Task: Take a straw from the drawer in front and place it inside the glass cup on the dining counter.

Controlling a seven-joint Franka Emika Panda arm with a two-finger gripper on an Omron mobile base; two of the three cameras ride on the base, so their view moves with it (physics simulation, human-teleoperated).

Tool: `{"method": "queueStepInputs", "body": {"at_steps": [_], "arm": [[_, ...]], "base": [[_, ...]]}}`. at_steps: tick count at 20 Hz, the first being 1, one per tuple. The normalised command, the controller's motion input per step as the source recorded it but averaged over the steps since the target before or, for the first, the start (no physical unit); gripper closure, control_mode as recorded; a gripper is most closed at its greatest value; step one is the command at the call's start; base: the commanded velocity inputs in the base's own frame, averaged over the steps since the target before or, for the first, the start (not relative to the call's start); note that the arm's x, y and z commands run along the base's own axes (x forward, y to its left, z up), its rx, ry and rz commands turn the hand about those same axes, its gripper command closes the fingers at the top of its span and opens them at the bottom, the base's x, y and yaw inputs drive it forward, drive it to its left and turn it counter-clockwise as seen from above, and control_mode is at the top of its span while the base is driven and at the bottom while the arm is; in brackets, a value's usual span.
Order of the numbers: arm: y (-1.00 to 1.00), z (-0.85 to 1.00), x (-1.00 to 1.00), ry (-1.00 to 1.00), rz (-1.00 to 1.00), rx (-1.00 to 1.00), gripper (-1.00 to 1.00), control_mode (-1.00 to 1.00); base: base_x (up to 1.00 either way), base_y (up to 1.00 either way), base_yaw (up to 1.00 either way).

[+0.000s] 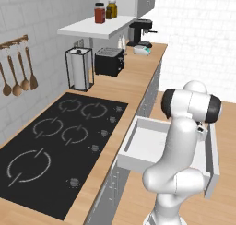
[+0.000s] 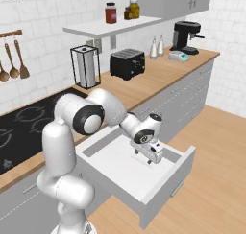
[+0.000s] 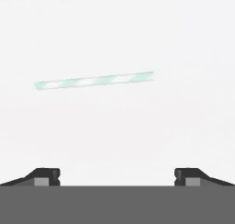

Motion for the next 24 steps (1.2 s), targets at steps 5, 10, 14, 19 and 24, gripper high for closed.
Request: {"method": "queueStepInputs", "body": {"at_steps": [5, 10, 14, 19, 24], "arm": [[0.08, -0.02, 0.18, 0.07, -0.22, 0.0, -1.0, -1.0], [0.0, 0.0, 0.36, 0.07, 0.1, -0.02, -1.0, -1.0], [0.08, -0.05, 0.35, 0.06, 0.26, -0.04, -1.0, -1.0], [0.0, -0.12, 0.13, 0.01, 0.38, 0.0, -1.0, -1.0], [0.0, -0.18, -0.02, 0.0, 0.41, 0.0, -1.0, -1.0]], "base": [[0.0, 0.0, 0.0], [0.0, 0.0, 0.0], [0.0, 0.0, 0.0], [0.0, 0.0, 0.0], [0.0, 0.0, 0.0]]}}
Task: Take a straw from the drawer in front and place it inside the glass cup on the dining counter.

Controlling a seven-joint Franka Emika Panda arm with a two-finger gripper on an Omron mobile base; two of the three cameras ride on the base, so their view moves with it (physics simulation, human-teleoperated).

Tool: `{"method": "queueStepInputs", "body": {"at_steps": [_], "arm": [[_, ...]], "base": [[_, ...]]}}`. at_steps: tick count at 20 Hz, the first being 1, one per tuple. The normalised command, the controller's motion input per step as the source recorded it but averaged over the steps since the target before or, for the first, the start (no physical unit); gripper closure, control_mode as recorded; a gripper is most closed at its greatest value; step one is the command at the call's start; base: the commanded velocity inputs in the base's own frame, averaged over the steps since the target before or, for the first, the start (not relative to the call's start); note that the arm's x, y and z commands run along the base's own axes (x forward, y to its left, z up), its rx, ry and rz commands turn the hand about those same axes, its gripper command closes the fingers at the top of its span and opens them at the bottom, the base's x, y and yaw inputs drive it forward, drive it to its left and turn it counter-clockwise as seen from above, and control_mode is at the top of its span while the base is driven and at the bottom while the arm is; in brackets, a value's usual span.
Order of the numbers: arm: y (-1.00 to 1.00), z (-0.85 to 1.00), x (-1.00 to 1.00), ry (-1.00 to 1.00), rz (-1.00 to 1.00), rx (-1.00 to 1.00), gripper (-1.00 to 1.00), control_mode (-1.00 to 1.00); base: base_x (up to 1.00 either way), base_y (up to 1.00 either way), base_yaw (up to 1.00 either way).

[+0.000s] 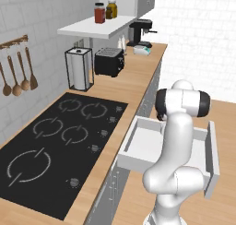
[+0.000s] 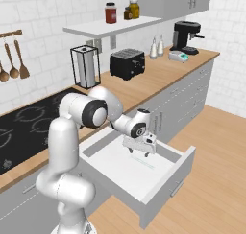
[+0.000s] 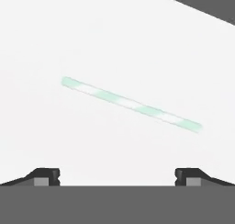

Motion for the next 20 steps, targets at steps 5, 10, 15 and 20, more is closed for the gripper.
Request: {"method": "queueStepInputs", "body": {"at_steps": [5, 10, 15, 20], "arm": [[0.0, -0.16, 0.0, 0.0, 0.39, 0.0, -1.0, -1.0], [0.0, -0.16, 0.0, -0.01, 0.39, 0.03, -1.0, -1.0], [0.02, -0.2, 0.0, 0.0, 0.37, 0.02, -1.0, -1.0], [0.0, -0.18, 0.12, -0.01, 0.32, 0.0, -1.0, -1.0]], "base": [[0.0, 0.0, 0.0], [0.0, 0.0, 0.0], [0.0, 0.0, 0.0], [0.0, 0.0, 0.0]]}}
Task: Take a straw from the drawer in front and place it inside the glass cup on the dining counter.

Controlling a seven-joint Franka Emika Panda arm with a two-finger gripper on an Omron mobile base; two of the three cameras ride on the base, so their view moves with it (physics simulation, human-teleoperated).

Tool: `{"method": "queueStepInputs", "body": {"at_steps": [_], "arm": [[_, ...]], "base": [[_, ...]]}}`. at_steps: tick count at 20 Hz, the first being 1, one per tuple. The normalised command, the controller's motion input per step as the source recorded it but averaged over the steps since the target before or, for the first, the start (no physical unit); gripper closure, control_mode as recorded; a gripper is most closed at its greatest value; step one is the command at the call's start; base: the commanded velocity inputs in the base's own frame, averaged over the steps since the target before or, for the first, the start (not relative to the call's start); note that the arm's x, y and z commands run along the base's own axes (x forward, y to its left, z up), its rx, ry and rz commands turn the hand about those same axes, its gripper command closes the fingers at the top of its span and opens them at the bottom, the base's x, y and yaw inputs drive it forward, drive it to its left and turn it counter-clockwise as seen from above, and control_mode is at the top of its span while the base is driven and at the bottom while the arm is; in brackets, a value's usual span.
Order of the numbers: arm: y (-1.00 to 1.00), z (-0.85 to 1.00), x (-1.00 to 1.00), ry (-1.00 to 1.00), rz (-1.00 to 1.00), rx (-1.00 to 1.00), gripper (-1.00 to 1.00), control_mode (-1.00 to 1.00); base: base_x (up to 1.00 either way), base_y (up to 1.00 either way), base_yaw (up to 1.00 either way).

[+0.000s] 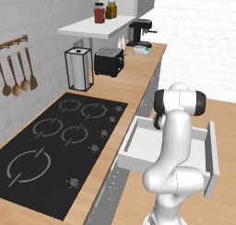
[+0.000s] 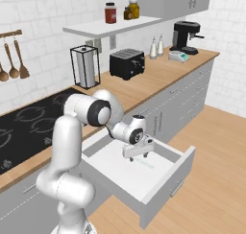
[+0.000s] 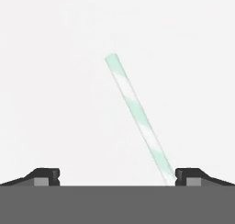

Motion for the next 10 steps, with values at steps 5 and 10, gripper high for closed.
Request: {"method": "queueStepInputs", "body": {"at_steps": [5, 10], "arm": [[0.0, -0.1, 0.22, -0.03, 0.22, 0.0, -1.0, -1.0], [0.0, -0.16, 0.16, 0.0, 0.11, 0.0, -1.0, -1.0]], "base": [[0.0, 0.0, 0.0], [0.0, 0.0, 0.0]]}}
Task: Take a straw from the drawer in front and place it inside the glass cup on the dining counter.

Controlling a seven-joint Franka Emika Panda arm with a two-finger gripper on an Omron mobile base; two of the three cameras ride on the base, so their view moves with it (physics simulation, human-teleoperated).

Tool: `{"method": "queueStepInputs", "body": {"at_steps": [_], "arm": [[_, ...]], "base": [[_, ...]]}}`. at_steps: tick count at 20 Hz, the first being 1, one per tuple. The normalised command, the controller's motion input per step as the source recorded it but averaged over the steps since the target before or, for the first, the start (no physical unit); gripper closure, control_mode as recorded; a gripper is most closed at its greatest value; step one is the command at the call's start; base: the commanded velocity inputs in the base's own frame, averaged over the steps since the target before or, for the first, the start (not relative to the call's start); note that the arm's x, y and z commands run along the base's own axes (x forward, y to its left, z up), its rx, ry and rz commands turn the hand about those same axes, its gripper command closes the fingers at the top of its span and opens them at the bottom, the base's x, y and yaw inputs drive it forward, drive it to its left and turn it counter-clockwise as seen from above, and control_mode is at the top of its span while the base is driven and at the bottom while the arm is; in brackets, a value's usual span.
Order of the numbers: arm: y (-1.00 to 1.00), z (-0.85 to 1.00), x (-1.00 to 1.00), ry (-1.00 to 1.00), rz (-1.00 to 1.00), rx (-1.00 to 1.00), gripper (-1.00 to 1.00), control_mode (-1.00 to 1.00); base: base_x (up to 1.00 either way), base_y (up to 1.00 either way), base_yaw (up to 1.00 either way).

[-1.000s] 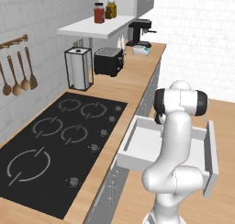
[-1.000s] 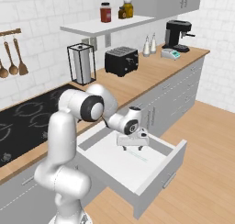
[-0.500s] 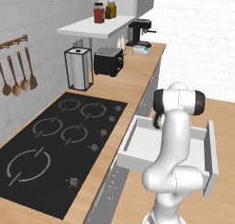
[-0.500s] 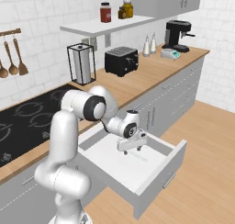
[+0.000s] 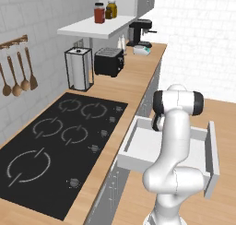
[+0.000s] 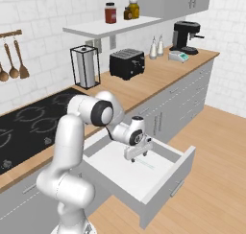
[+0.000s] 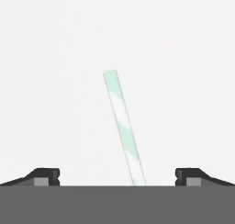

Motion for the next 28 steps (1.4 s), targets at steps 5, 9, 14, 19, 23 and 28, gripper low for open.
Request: {"method": "queueStepInputs", "body": {"at_steps": [5, 9, 14, 19, 23, 28], "arm": [[0.0, -0.19, 0.13, 0.0, 0.08, 0.0, -1.0, -1.0], [0.01, -0.26, 0.05, 0.0, 0.07, 0.0, -1.0, -1.0], [0.0, -0.27, 0.02, 0.0, 0.05, 0.0, -1.0, -1.0], [0.0, -0.3, 0.03, 0.0, 0.05, 0.0, -1.0, -1.0], [0.01, -0.35, 0.04, 0.0, 0.04, 0.0, -1.0, -1.0], [0.02, -0.38, 0.02, 0.0, 0.03, 0.0, 1.0, -1.0]], "base": [[0.0, 0.0, 0.0], [0.0, 0.0, 0.0], [0.0, 0.0, 0.0], [0.0, 0.0, 0.0], [0.0, 0.0, 0.0], [0.0, 0.0, 0.0]]}}
